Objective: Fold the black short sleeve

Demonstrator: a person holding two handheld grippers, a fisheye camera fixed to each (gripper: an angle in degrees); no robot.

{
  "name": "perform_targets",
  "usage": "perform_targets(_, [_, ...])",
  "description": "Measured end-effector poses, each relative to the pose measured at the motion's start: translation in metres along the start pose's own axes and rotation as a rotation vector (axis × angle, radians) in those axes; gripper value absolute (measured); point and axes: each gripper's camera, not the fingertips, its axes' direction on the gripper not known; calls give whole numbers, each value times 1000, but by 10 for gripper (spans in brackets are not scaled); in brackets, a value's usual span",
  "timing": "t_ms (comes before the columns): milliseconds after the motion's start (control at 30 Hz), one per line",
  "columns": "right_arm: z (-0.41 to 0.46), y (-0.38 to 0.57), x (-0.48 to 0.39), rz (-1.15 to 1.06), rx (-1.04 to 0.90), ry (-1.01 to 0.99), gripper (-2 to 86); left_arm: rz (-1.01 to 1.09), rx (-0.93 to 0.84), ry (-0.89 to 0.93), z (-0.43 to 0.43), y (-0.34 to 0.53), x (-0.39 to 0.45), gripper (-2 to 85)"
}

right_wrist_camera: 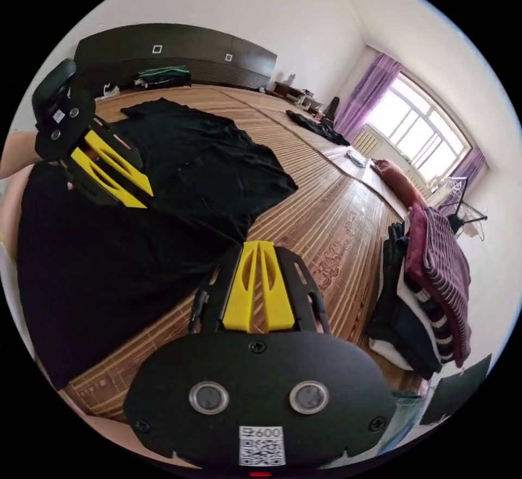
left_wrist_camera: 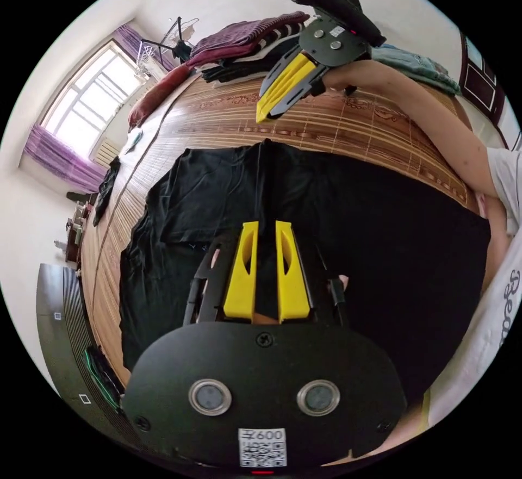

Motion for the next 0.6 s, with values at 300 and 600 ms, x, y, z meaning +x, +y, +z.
perform_targets(300, [61,-58,77,346,-168,-296,-9,-269,44,95,29,-215,-177,5])
perform_targets(600, [83,-74,136,491,-219,-458,-8,-325,-144,-30,103,-356,-205,5])
